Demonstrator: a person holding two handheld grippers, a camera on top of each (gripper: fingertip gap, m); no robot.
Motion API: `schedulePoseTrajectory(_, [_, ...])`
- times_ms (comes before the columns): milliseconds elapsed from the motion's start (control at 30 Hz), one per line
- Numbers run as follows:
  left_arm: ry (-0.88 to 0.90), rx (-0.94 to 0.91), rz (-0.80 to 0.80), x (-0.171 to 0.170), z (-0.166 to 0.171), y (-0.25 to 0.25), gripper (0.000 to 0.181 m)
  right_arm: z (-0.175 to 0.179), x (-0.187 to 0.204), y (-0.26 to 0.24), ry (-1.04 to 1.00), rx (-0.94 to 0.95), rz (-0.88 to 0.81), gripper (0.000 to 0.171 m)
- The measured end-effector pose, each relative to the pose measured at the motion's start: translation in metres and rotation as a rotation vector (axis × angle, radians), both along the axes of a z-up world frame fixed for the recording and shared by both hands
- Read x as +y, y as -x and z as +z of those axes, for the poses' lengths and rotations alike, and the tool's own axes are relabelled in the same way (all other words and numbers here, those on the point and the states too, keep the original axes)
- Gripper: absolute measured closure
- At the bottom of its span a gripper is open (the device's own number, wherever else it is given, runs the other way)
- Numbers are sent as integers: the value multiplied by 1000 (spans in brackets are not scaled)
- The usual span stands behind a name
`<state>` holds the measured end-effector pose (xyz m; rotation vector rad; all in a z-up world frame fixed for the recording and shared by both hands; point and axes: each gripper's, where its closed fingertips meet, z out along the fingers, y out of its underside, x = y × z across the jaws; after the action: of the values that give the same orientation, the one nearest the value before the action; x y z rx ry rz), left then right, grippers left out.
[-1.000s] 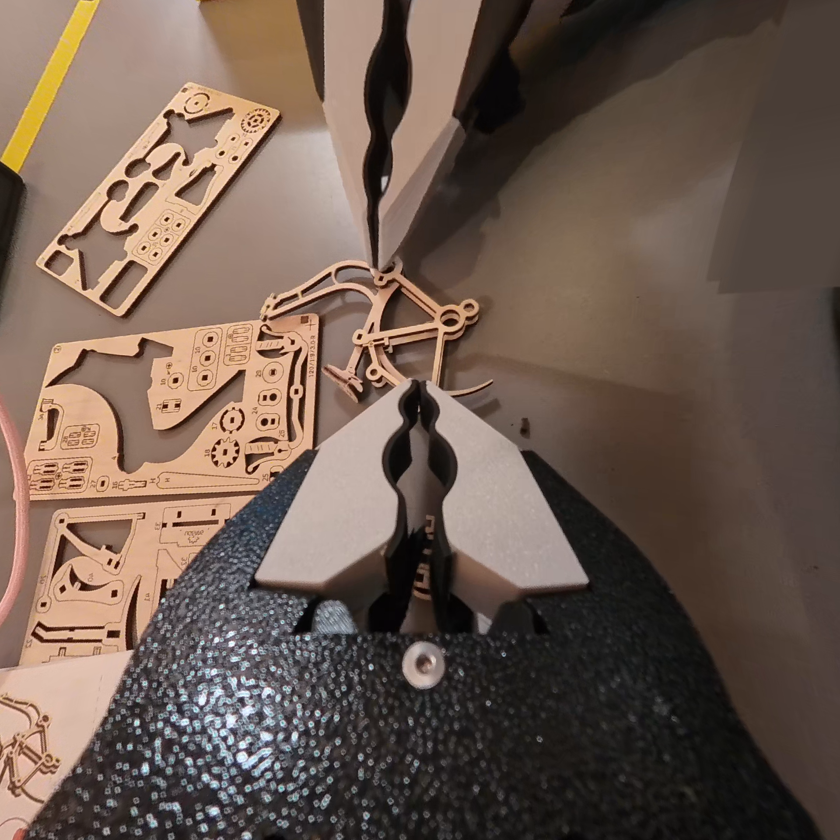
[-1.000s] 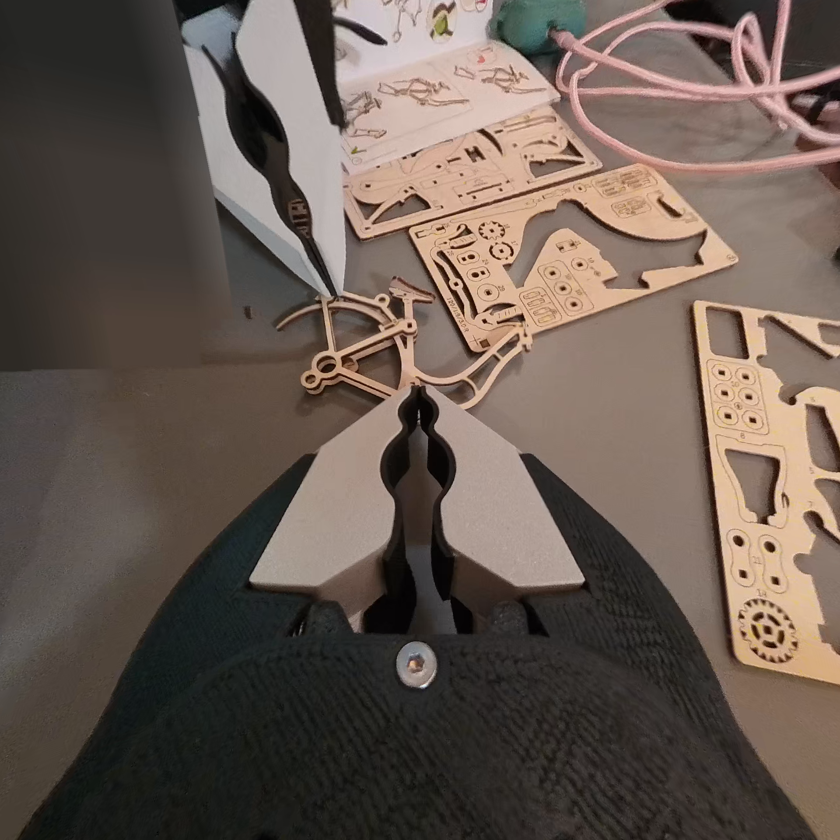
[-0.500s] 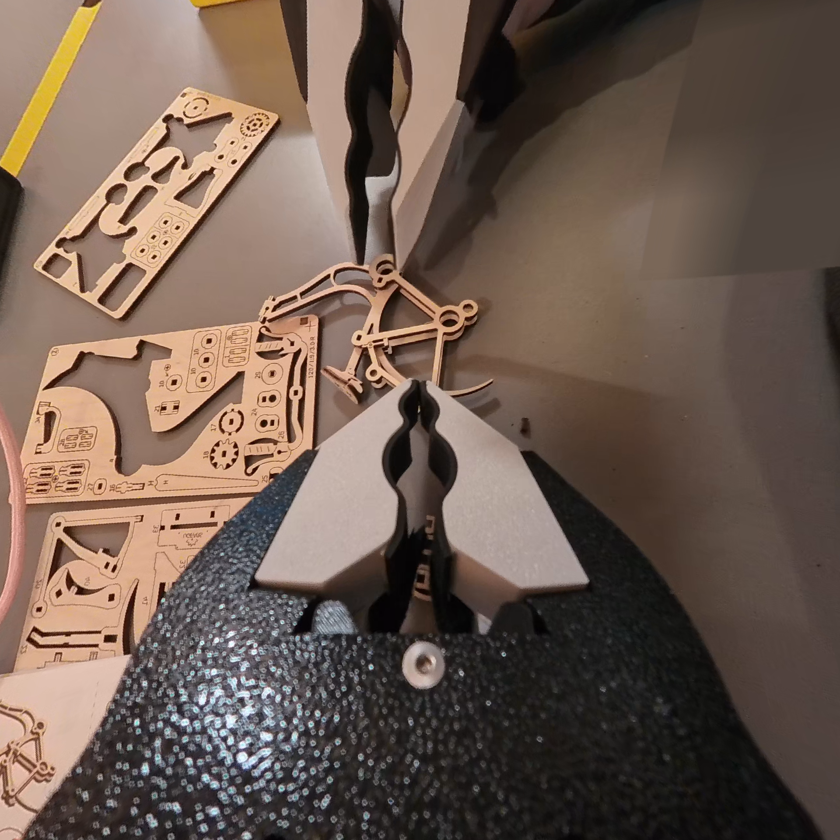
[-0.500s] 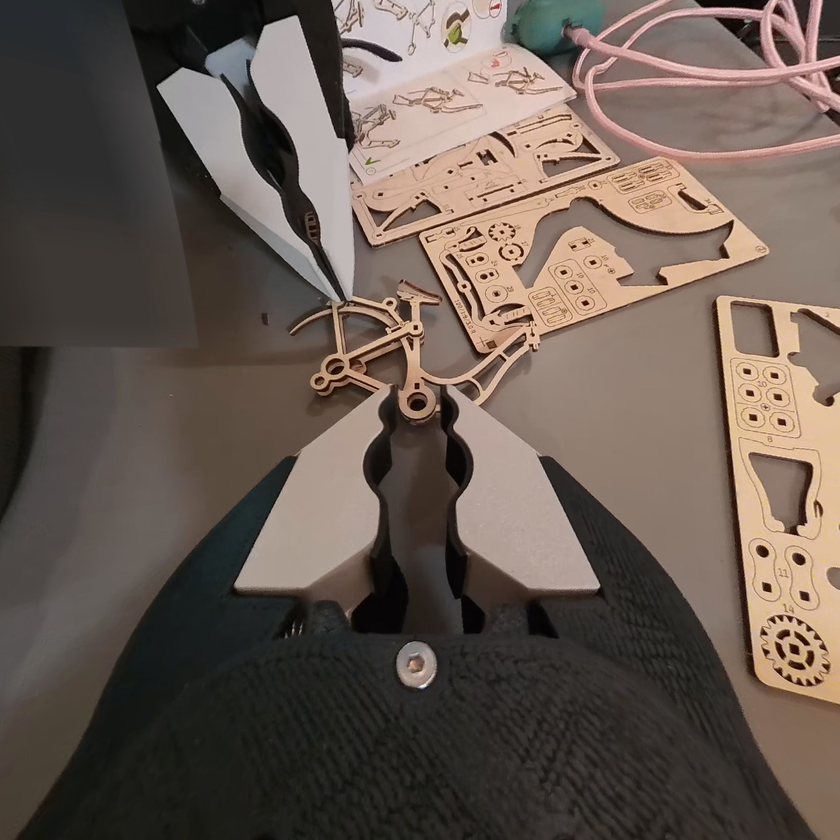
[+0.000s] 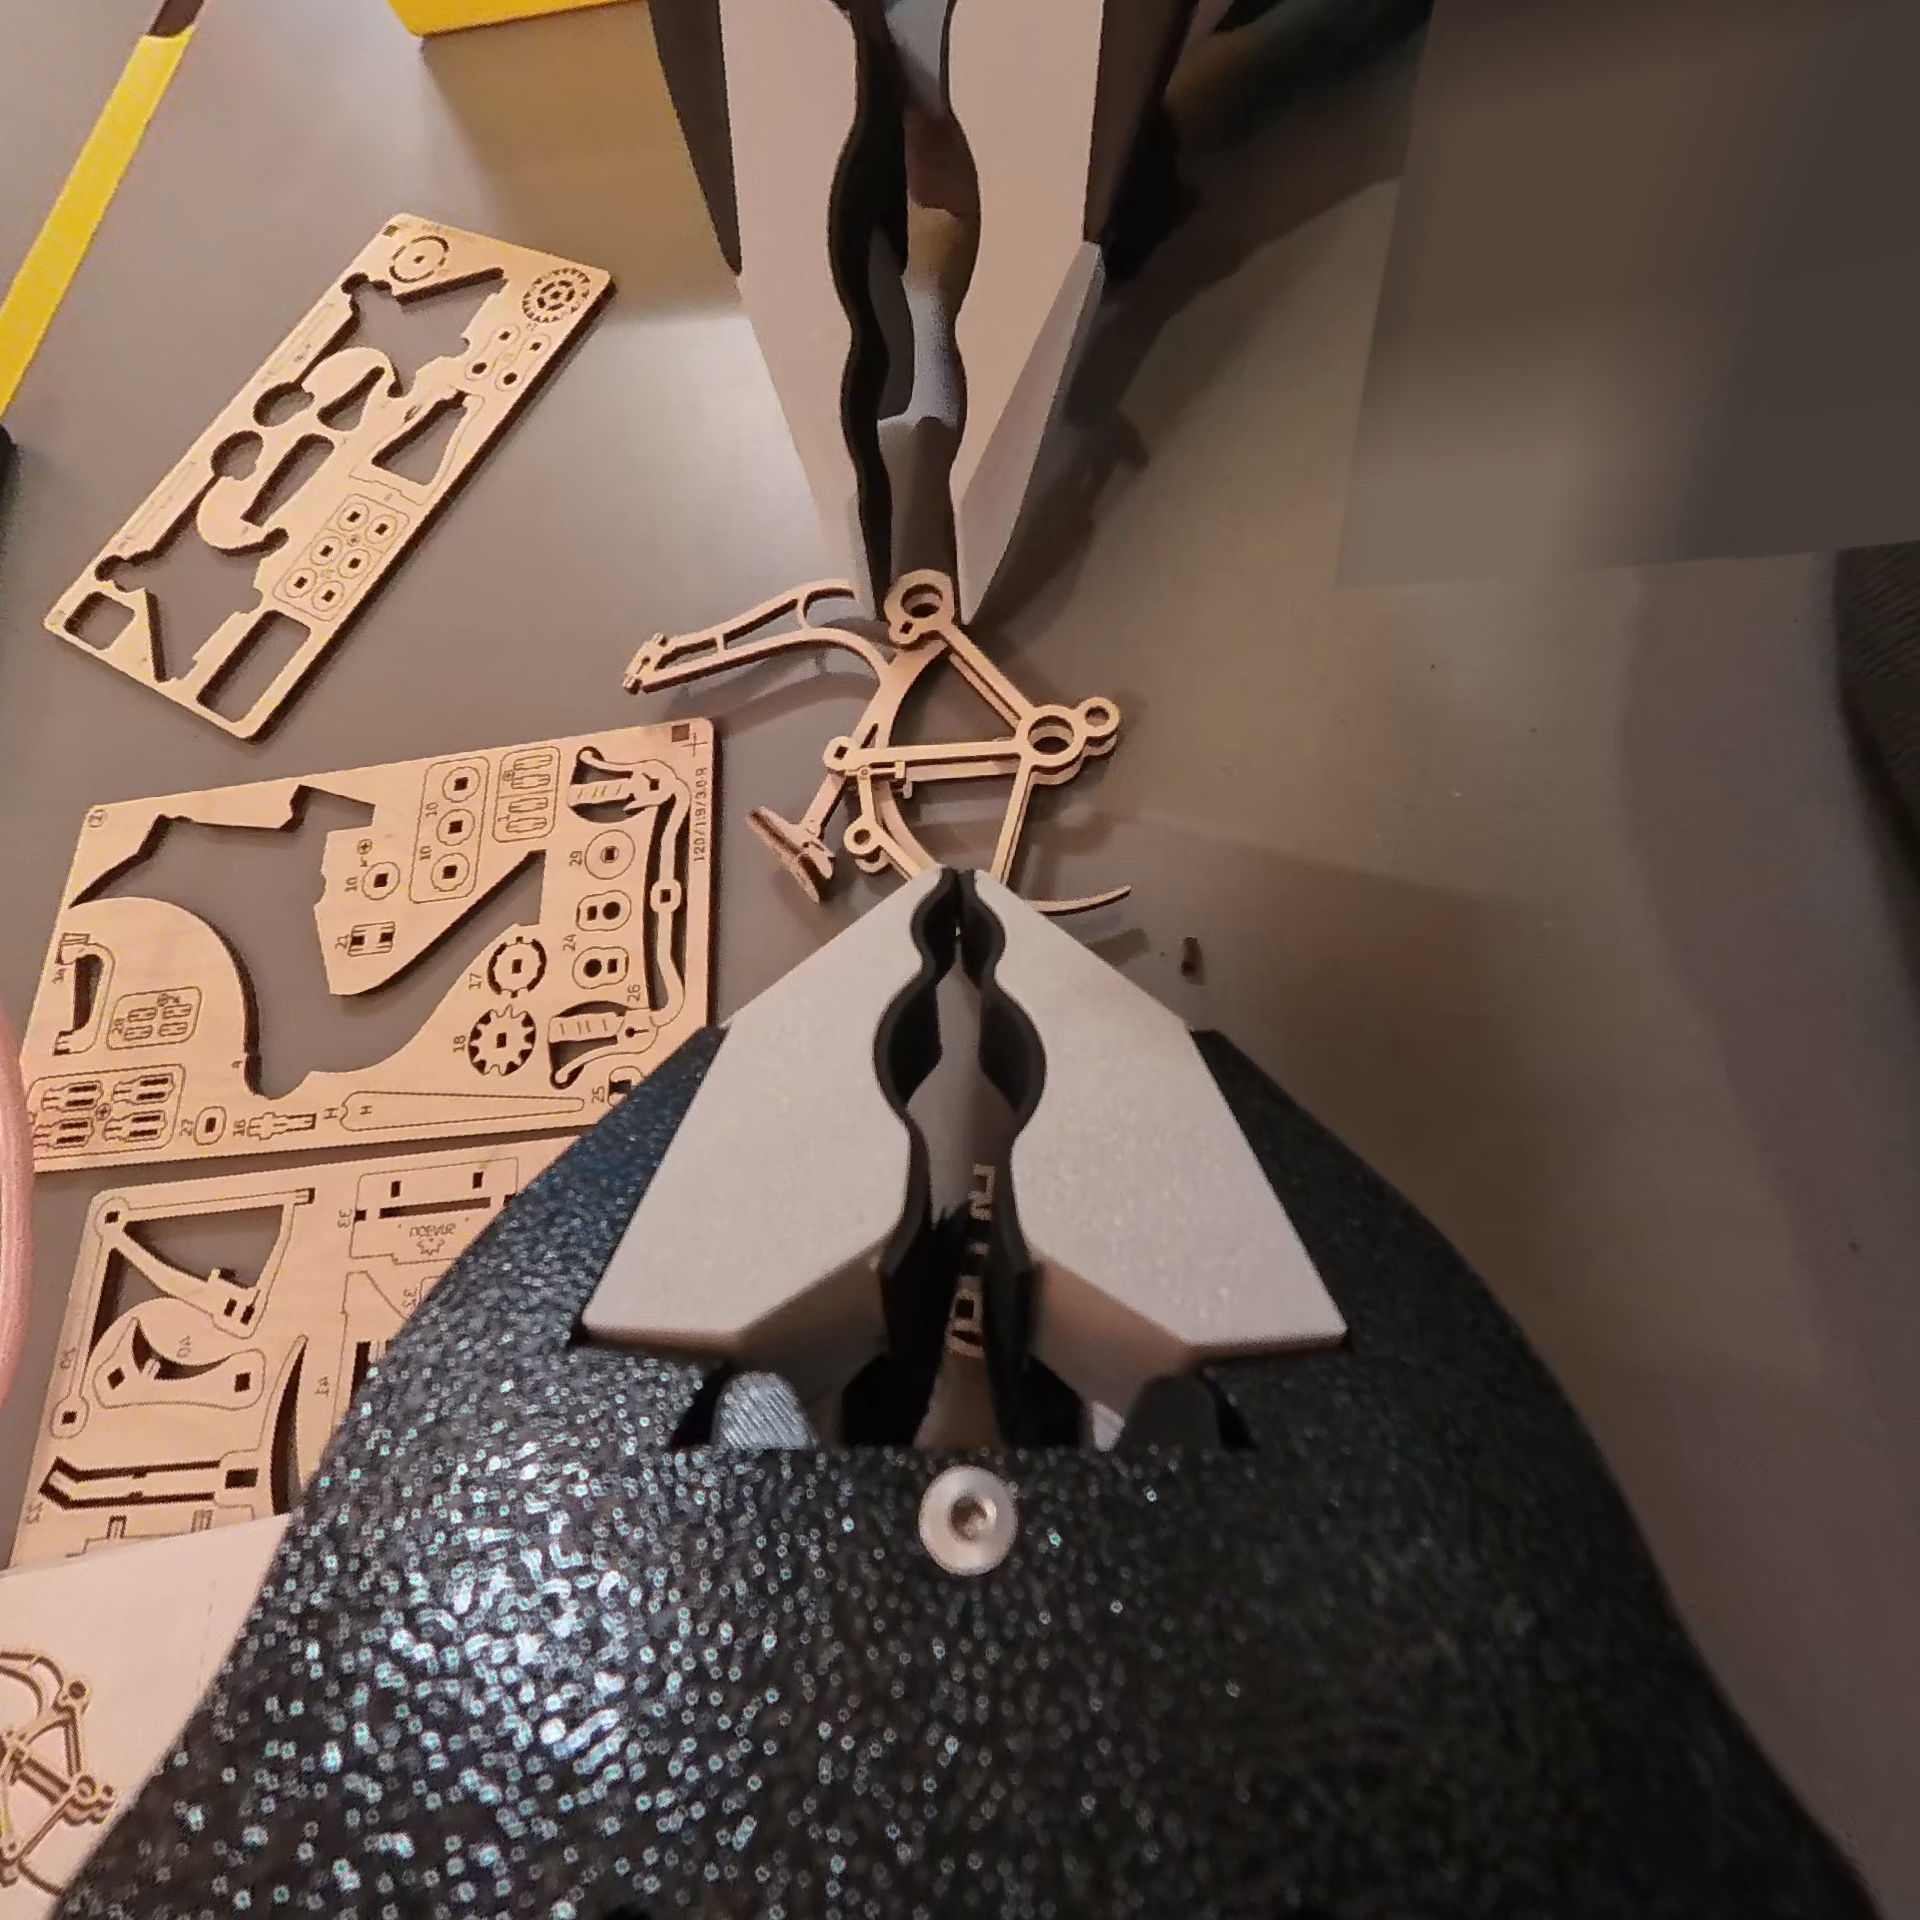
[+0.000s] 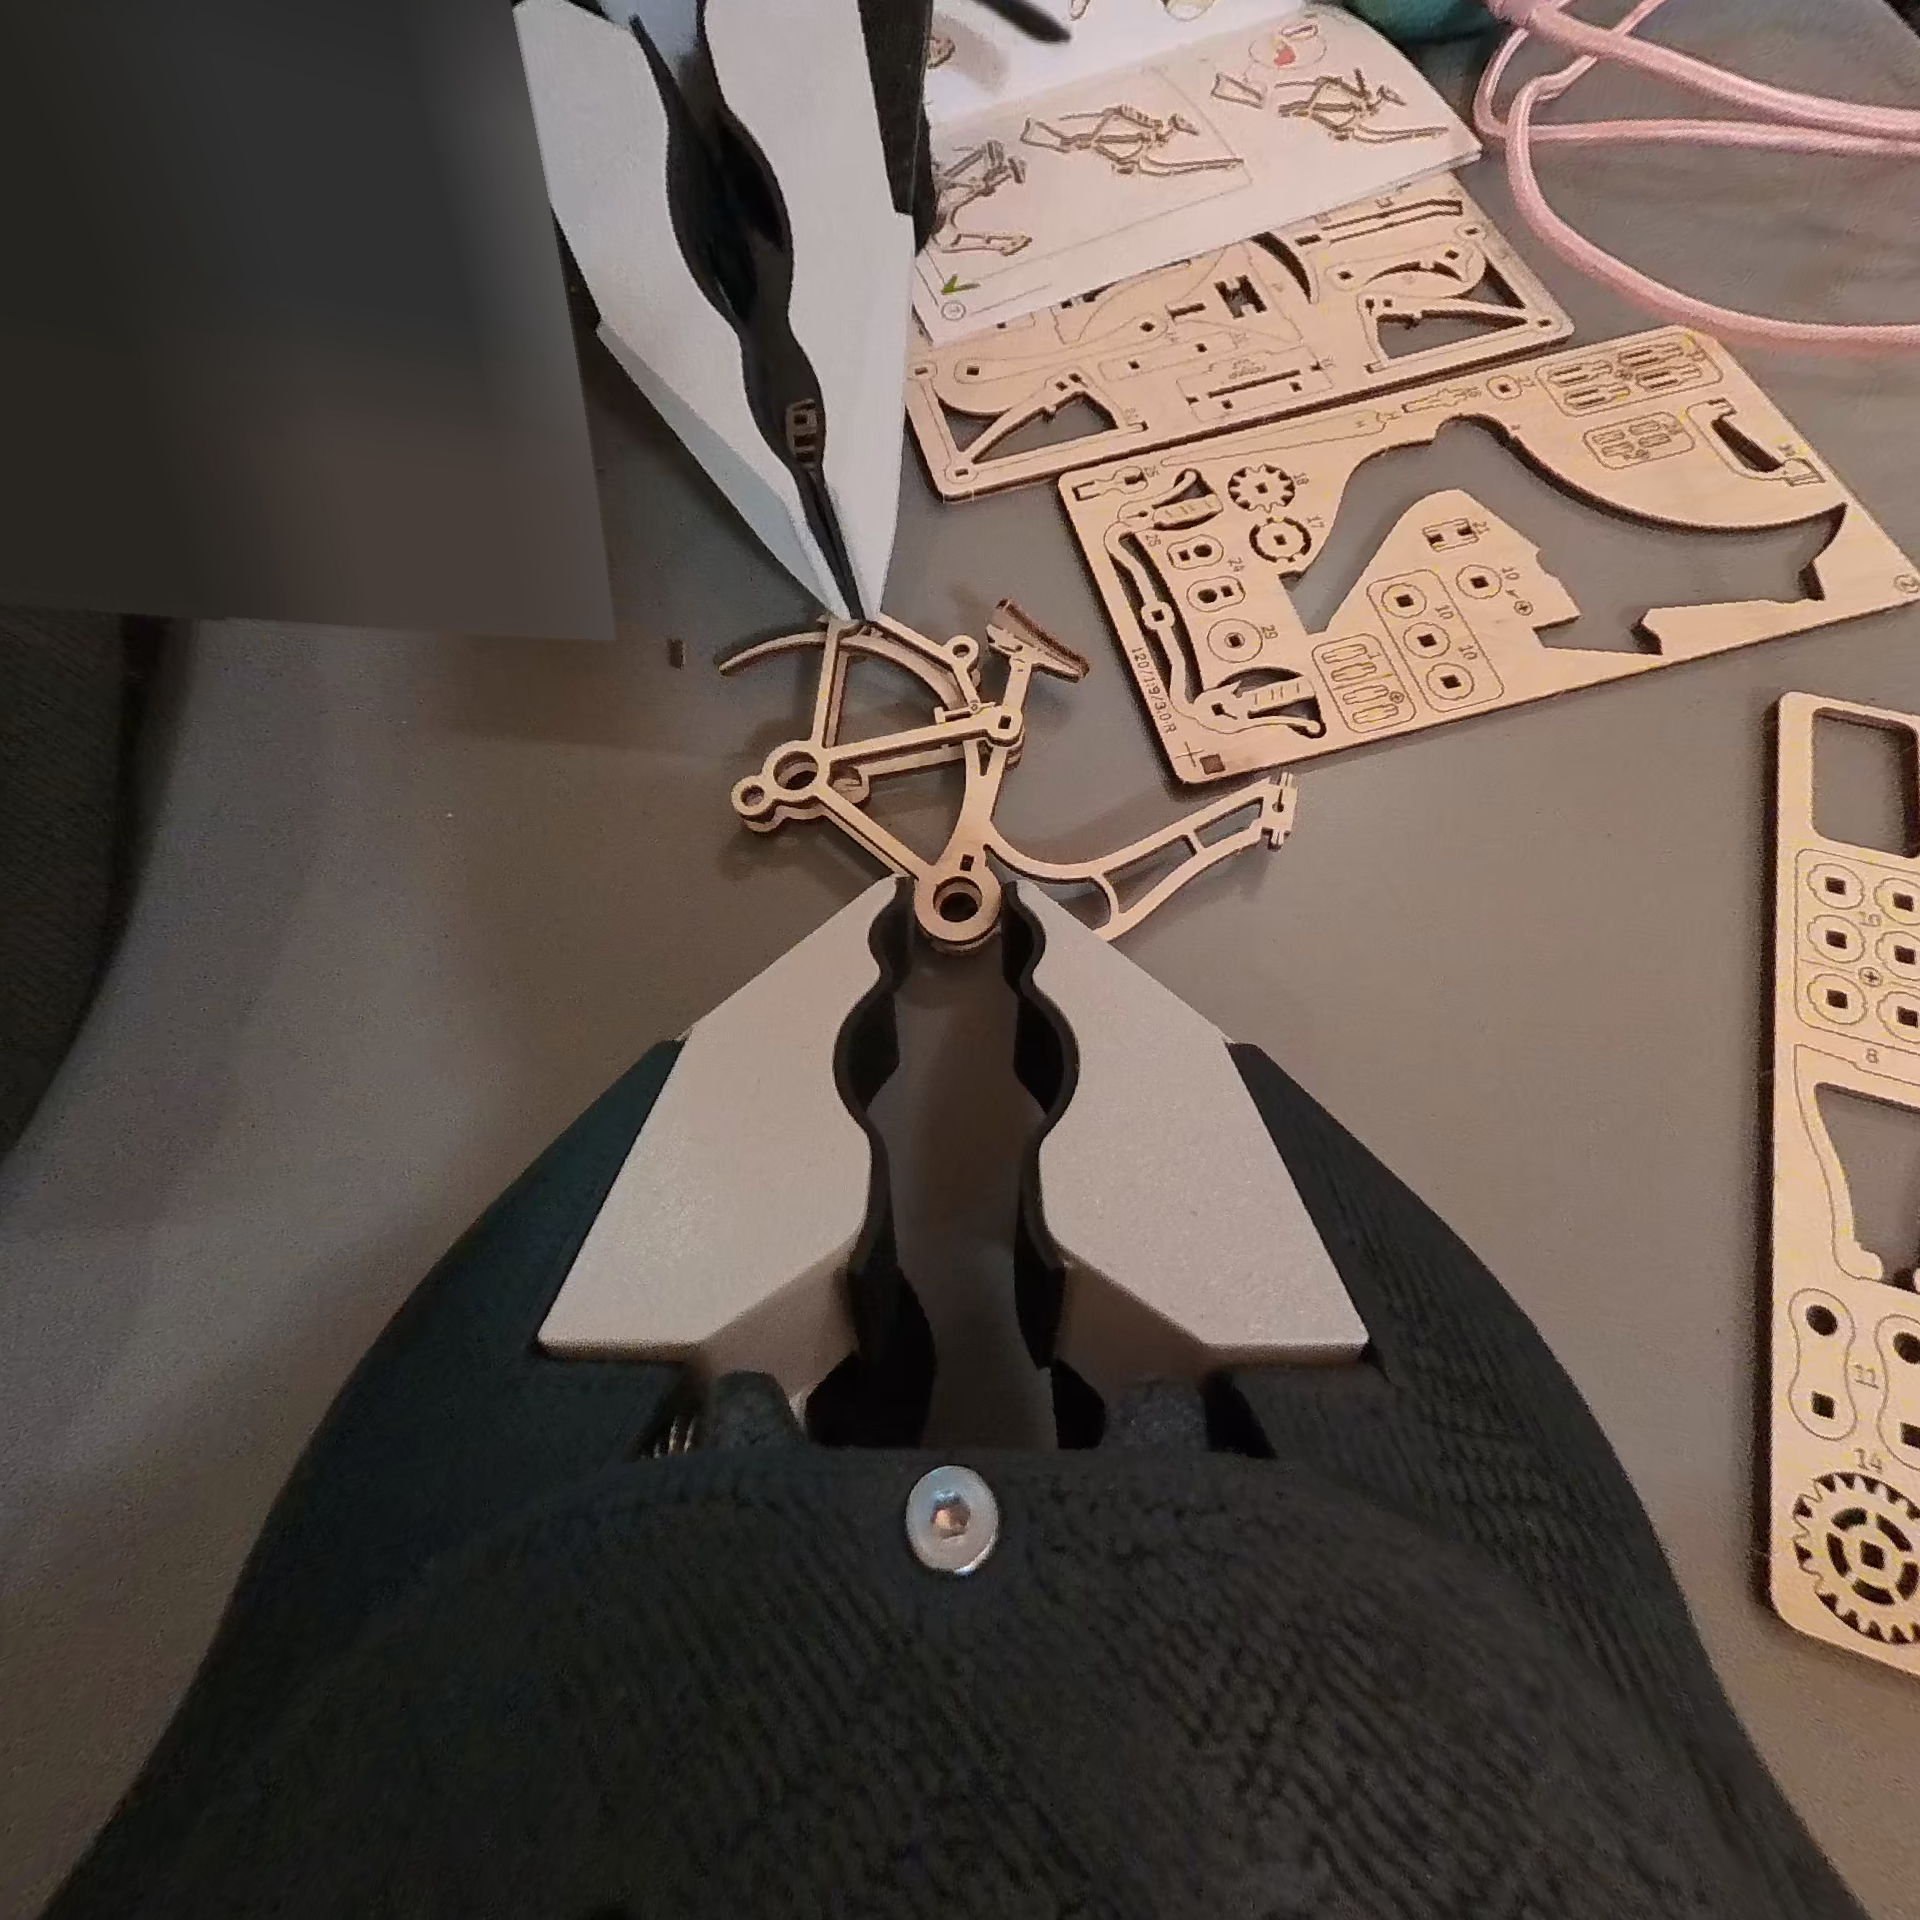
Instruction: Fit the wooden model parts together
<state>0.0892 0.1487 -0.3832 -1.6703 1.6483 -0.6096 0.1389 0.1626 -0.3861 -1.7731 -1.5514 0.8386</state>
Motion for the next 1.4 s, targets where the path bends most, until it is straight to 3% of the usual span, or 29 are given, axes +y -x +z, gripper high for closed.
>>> schedulePoseTrajectory(1400, [8,-7,4,0,0,0,181,2,3,1,-60,7,-10,157])
